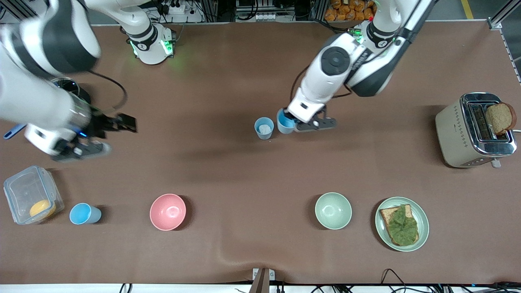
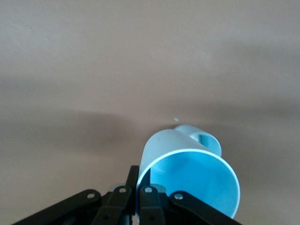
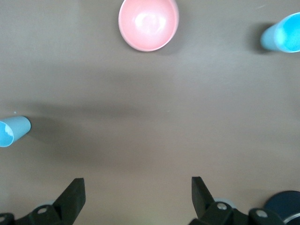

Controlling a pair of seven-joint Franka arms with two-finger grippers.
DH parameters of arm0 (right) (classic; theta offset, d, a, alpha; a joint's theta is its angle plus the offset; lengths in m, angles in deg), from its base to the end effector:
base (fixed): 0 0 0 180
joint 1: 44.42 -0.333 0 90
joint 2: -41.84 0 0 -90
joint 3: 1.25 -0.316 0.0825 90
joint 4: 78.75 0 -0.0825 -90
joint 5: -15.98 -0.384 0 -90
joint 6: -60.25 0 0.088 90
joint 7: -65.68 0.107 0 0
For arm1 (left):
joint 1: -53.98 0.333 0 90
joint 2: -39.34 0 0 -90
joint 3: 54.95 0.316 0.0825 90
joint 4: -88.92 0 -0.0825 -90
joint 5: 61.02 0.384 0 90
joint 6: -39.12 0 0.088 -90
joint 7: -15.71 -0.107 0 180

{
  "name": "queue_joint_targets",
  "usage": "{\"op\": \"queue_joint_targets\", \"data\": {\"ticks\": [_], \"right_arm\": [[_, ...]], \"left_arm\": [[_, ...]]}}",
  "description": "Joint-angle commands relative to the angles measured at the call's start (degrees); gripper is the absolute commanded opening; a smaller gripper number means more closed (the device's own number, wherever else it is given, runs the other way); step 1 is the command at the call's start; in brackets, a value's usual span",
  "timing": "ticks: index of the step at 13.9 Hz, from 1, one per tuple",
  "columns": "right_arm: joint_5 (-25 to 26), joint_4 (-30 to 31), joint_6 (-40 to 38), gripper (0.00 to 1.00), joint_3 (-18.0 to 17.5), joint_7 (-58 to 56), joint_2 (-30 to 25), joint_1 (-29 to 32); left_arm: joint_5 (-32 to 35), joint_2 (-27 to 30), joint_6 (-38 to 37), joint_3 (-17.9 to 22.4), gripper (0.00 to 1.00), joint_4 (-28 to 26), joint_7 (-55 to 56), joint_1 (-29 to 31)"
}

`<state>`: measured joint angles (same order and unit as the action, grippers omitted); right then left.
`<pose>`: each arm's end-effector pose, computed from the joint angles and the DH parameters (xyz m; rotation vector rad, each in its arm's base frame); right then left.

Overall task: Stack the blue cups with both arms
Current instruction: 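Lower the left gripper's cup into the placed cup while the right gripper withdraws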

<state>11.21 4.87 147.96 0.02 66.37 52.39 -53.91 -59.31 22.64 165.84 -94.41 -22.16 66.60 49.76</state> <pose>0.5957 0.0965 0.5671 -3.0595 -0.1995 0.1819 0.4544 -0.4050 0.3714 2.9890 0.2002 -0.1258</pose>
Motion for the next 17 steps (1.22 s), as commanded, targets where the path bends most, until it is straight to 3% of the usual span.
{"op": "queue_joint_targets", "data": {"ticks": [1,2,4,6,9,17], "right_arm": [[1.8,3.1,1.9,1.0,-1.6,-1.1,-4.8,5.3],[3.0,3.3,3.8,1.0,-1.6,-1.0,-6.4,5.7],[4.2,9.4,8.6,1.0,-1.6,-1.1,-10.4,6.8],[4.2,15.1,8.7,1.0,-1.7,-1.1,-14.8,8.4],[4.2,14.8,8.4,1.0,-1.7,-1.4,-14.8,9.2],[5.4,12.4,8.0,1.0,-1.7,-1.3,-13.8,7.4]], "left_arm": [[1.3,-2.9,-1.2,0.4,0.0,2.4,1.3,-1.9],[1.3,-3.7,-1.2,0.4,0.0,2.9,1.6,-3.2],[1.6,-6.9,-1.1,0.7,0.0,5.2,2.5,-4.8],[7.6,-10.3,-1.1,0.6,0.0,7.1,7.4,-5.9],[14.1,-14.2,-1.1,0.6,0.0,8.2,12.1,-7.3],[14.1,-15.3,-1.1,0.6,0.0,10.0,13.4,-9.2]]}}
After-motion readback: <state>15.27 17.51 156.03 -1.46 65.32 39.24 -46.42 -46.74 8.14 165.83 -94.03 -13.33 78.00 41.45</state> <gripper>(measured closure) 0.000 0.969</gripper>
